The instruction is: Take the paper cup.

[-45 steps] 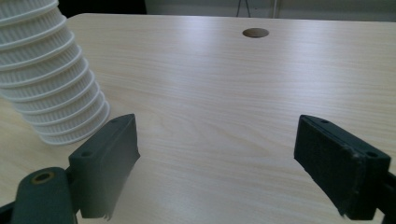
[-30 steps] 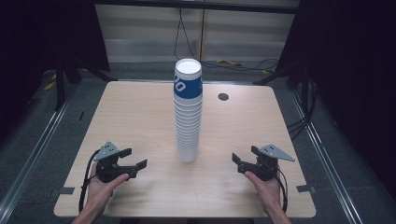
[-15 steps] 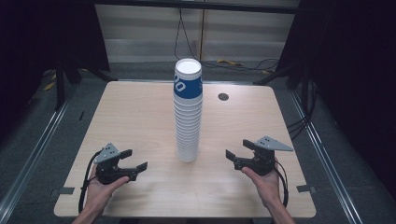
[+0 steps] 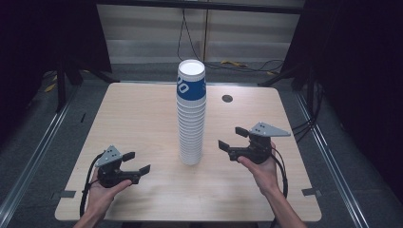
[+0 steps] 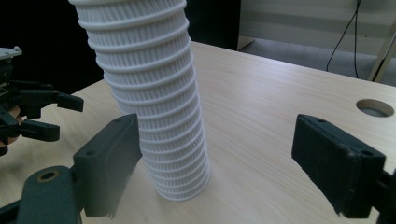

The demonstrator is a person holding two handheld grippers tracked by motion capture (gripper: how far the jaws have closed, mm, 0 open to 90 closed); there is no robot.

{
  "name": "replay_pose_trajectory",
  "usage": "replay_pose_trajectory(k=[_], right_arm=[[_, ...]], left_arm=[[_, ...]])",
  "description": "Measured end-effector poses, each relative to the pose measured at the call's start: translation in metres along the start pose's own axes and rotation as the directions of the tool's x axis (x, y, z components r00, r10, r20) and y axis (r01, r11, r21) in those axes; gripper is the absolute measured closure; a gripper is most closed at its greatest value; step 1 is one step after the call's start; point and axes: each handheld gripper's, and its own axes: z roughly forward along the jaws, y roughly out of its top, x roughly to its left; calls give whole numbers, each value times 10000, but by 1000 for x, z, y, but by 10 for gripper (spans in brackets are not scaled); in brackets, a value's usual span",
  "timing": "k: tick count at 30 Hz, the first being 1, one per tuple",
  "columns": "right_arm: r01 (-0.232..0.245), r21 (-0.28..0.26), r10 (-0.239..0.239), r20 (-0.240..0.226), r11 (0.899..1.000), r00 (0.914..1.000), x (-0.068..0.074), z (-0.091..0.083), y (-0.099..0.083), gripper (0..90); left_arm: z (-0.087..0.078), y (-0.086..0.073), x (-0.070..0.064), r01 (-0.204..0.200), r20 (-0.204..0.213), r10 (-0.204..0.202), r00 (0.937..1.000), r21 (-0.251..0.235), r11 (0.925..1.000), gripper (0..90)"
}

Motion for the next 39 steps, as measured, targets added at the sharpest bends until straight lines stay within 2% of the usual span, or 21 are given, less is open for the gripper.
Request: replay_pose_trajectory(k=[5, 11, 12, 16, 20, 25, 32, 34, 39], right_arm=[[147, -43, -149, -305, 9999, 9994, 5, 7, 16, 160], [323, -225, -336, -603, 9992, 9976, 8, 13, 32, 171], [254, -431, -287, -786, 9988, 9965, 8, 15, 40, 171], [230, -750, -307, -1036, 9969, 9941, 10, 18, 50, 179], [396, -1049, -537, -1351, 9937, 9894, 12, 20, 72, 173], [623, -1270, -822, -1578, 9899, 9840, 19, 20, 88, 156], [724, -1360, -974, -1869, 9881, 9775, 23, 15, 106, 144], [853, -1349, -1122, -2061, 9872, 9721, 26, 13, 117, 145], [1074, -1331, -1353, -2222, 9853, 9656, 29, 14, 131, 148]], left_arm=[[-1, -1, -2, -221, 80, 220, 9997, 75, 9997, 187], [1, -1, -3, -258, 216, 255, 9994, 134, 9996, 187], [1, 0, -3, -280, 239, 277, 9993, 138, 9995, 187], [2, 0, -5, -255, 215, 252, 9994, 119, 9996, 187], [3, 1, -4, -241, 144, 239, 9996, 111, 9996, 187], [4, 1, -3, -196, 105, 195, 9998, 97, 9998, 187], [2, 0, -3, -289, 154, 287, 9995, 124, 9995, 187], [1, -1, -3, -184, 117, 183, 9998, 109, 9998, 187], [0, -1, -2, -150, 70, 149, 9999, 90, 9998, 187]])
